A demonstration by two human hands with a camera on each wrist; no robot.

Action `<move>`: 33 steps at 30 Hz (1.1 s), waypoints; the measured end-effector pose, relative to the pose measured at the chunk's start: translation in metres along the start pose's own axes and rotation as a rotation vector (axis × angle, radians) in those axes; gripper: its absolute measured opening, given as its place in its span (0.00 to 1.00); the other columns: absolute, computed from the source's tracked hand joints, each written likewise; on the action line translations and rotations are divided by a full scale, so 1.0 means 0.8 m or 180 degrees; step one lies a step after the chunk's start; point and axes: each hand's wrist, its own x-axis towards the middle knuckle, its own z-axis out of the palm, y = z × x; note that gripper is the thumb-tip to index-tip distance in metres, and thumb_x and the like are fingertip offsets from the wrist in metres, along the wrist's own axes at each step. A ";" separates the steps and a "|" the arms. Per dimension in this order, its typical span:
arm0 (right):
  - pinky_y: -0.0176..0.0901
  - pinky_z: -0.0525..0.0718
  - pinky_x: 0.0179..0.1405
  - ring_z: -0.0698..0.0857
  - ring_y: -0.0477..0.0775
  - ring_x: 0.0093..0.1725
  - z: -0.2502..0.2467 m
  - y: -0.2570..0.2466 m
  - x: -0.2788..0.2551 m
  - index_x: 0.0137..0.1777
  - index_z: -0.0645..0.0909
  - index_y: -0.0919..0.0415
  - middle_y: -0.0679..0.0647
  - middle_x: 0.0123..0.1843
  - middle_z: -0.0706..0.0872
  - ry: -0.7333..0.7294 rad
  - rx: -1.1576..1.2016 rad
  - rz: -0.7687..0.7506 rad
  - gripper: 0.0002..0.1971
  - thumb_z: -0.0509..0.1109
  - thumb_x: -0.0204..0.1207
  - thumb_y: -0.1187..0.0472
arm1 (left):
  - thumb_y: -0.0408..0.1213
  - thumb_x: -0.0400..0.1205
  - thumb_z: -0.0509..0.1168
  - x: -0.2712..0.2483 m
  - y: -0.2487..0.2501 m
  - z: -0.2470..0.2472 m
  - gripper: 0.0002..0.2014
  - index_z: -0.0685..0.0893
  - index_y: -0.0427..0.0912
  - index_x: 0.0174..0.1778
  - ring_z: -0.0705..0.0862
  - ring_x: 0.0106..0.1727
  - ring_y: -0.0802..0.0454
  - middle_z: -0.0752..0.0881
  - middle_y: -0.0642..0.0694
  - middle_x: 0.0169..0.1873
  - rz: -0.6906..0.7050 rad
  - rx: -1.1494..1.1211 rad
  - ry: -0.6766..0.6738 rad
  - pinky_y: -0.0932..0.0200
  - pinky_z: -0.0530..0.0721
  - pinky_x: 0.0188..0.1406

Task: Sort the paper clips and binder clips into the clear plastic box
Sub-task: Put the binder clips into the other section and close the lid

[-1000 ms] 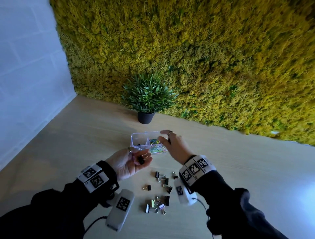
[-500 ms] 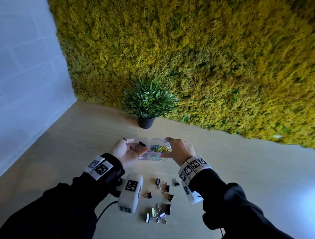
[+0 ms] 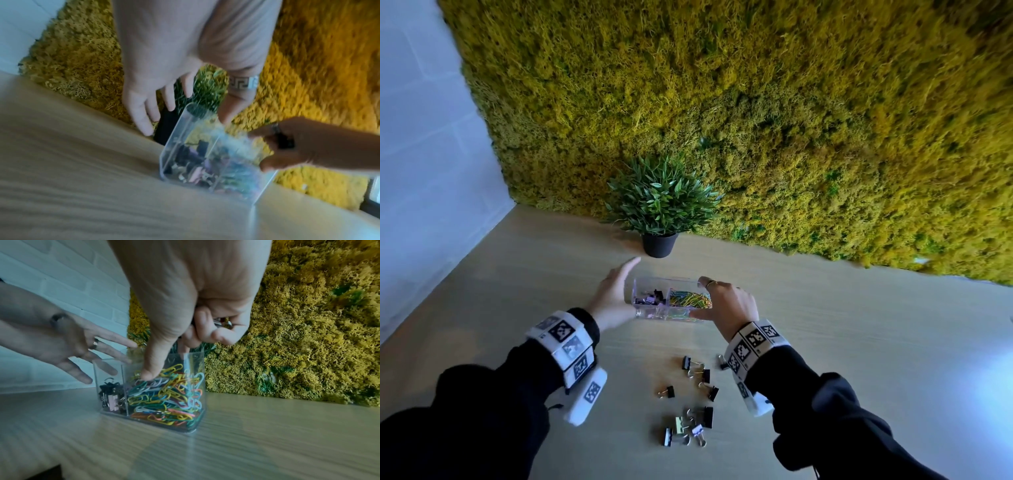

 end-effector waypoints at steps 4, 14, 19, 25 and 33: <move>0.47 0.80 0.44 0.86 0.59 0.54 0.002 0.001 -0.004 0.71 0.68 0.52 0.55 0.59 0.87 0.0067 0.0006 -0.0032 0.29 0.69 0.72 0.44 | 0.26 0.68 0.74 0.012 -0.012 0.014 0.40 0.65 0.48 0.75 0.76 0.65 0.43 0.76 0.41 0.68 0.0380 0.0689 -0.0079 0.64 0.70 0.51; 0.40 0.68 0.21 0.68 0.48 0.19 -0.011 0.010 -0.022 0.41 0.81 0.58 0.45 0.21 0.68 0.0025 0.4330 0.1179 0.16 0.61 0.80 0.47 | 0.27 0.64 0.77 0.010 -0.023 0.025 0.26 0.79 0.38 0.59 0.80 0.52 0.52 0.85 0.49 0.50 0.0379 0.0641 0.0289 0.64 0.73 0.50; 0.35 0.80 0.18 0.82 0.53 0.22 -0.008 0.004 -0.038 0.34 0.78 0.66 0.56 0.24 0.79 -0.0797 0.7567 0.2080 0.19 0.57 0.81 0.54 | 0.21 0.62 0.75 0.005 -0.032 0.034 0.25 0.79 0.35 0.55 0.82 0.59 0.49 0.86 0.44 0.57 0.0455 0.0313 0.0391 0.62 0.76 0.55; 0.68 0.84 0.49 0.88 0.75 0.45 -0.007 -0.020 -0.054 0.44 0.82 0.76 0.76 0.46 0.86 -0.1232 0.7966 0.1555 0.14 0.61 0.70 0.64 | 0.21 0.64 0.74 0.001 -0.031 0.037 0.23 0.80 0.37 0.55 0.80 0.56 0.56 0.85 0.46 0.57 0.0470 0.0266 0.0394 0.65 0.75 0.54; 0.56 0.89 0.39 0.88 0.62 0.36 -0.015 -0.056 -0.033 0.40 0.77 0.73 0.68 0.41 0.83 -0.1547 0.7465 0.2043 0.12 0.54 0.80 0.71 | 0.24 0.66 0.74 -0.004 -0.031 0.040 0.25 0.79 0.43 0.57 0.83 0.49 0.56 0.85 0.49 0.57 0.0320 0.0176 0.0394 0.82 0.71 0.38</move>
